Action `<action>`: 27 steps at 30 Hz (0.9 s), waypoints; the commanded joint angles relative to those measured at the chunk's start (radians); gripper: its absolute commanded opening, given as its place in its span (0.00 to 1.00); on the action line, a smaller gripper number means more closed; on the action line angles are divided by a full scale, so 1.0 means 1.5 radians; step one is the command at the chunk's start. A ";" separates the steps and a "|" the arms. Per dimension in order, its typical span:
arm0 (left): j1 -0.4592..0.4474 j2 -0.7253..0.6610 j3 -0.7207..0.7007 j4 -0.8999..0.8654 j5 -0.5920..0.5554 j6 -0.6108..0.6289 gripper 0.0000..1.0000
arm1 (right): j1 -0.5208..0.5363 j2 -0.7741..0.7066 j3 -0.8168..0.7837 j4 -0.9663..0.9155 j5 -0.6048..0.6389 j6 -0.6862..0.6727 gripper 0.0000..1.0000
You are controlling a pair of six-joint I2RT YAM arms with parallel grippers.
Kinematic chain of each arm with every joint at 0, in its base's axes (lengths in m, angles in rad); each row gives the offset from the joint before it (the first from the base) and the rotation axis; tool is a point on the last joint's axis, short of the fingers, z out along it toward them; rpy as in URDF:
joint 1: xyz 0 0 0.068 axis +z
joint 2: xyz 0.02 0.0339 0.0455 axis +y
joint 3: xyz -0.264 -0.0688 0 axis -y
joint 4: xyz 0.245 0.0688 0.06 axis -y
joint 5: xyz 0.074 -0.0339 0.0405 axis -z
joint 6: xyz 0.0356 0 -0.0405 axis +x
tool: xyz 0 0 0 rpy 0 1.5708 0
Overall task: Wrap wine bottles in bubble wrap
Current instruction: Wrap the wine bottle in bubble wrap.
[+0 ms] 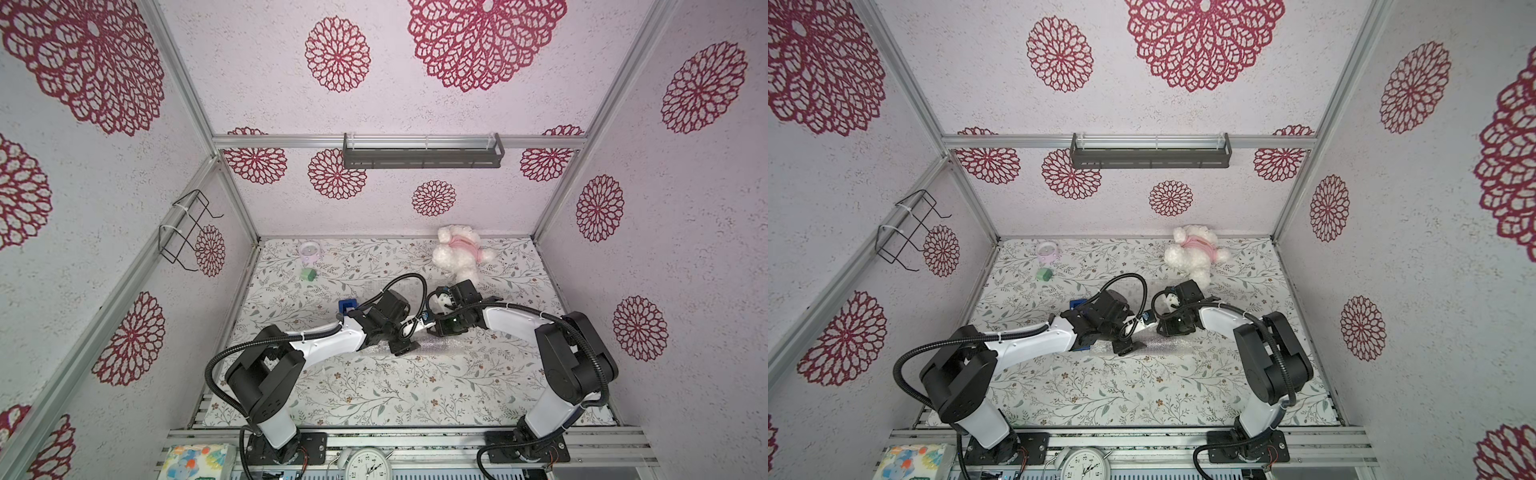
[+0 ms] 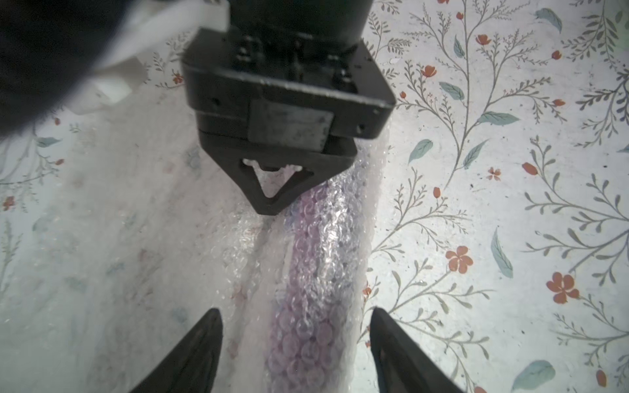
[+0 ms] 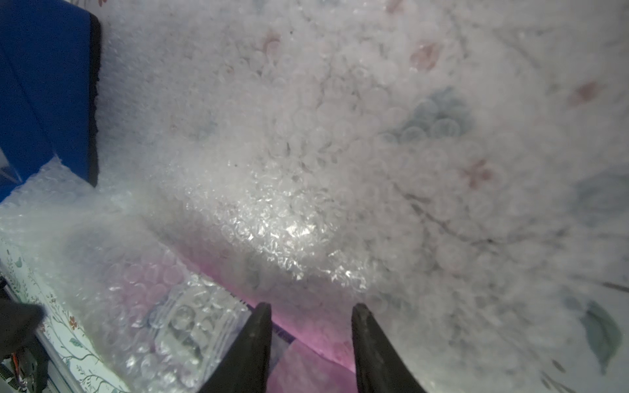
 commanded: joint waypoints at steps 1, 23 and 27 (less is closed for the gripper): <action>-0.004 0.028 0.017 -0.007 0.042 0.030 0.72 | 0.004 0.005 0.020 -0.017 -0.018 -0.028 0.41; 0.013 0.142 0.114 -0.156 0.132 0.009 0.38 | -0.036 -0.329 -0.126 0.096 0.103 -0.118 0.63; 0.034 0.171 0.167 -0.232 0.184 0.001 0.40 | -0.033 -0.457 -0.183 0.118 0.133 -0.246 0.63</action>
